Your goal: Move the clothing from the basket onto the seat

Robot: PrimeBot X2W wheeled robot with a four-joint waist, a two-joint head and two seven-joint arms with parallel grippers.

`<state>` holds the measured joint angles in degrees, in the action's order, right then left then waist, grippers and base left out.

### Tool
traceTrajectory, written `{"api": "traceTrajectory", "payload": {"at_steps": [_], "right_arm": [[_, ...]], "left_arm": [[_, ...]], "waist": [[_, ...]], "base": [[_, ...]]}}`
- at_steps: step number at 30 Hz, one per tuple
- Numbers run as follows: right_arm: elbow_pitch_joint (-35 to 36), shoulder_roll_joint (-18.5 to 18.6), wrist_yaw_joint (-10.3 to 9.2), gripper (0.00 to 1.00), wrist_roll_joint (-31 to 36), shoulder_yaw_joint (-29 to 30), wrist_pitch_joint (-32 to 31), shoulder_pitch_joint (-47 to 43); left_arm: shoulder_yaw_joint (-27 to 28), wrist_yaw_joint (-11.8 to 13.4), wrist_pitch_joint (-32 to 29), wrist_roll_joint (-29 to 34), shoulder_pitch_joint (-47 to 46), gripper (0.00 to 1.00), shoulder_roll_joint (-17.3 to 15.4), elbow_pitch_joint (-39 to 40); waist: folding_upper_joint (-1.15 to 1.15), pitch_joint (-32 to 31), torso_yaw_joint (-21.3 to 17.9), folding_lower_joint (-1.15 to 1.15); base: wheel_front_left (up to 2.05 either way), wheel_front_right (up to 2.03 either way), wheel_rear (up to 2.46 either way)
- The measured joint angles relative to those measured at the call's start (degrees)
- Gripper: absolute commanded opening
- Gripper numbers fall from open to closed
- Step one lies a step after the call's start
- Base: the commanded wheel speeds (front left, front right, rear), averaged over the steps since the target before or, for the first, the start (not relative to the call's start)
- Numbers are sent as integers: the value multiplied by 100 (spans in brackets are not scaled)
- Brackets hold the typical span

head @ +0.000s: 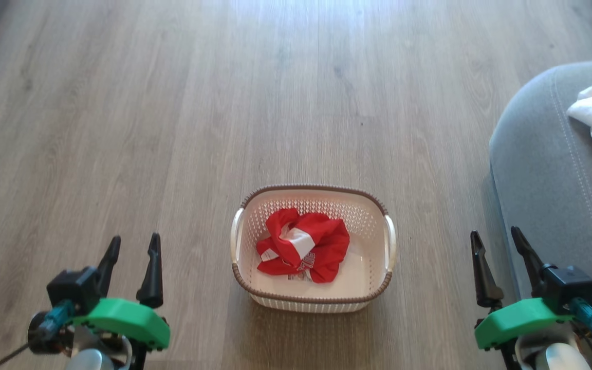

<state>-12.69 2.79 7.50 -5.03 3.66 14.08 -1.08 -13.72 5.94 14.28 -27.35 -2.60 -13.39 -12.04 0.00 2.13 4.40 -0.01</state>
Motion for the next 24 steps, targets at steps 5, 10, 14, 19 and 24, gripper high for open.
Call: {"api": "traceTrajectory", "payload": {"at_steps": [5,10,14,19,24], "right_arm": [[-73,-14,0,100,-58,-92,14,2],[-33,-14,0,100,-120,-92,15,2],[20,-14,0,100,-158,-85,31,2],[87,-14,0,100,-160,-53,31,10],[290,-14,0,100,-162,18,32,154]], "left_arm": [[167,-127,0,155,71,100,103,-44],[291,-229,0,280,71,100,205,-55],[346,-281,0,353,70,100,254,-67],[415,-335,0,393,67,100,276,-83],[423,-434,0,481,-33,100,312,-80]], "waist": [[0,-73,-30,0],[0,-69,-81,0],[0,-32,-116,0],[0,80,-151,0],[0,424,-215,0]], "base": [[0,0,0],[0,0,0],[0,0,0],[0,0,0],[0,0,0]]}}
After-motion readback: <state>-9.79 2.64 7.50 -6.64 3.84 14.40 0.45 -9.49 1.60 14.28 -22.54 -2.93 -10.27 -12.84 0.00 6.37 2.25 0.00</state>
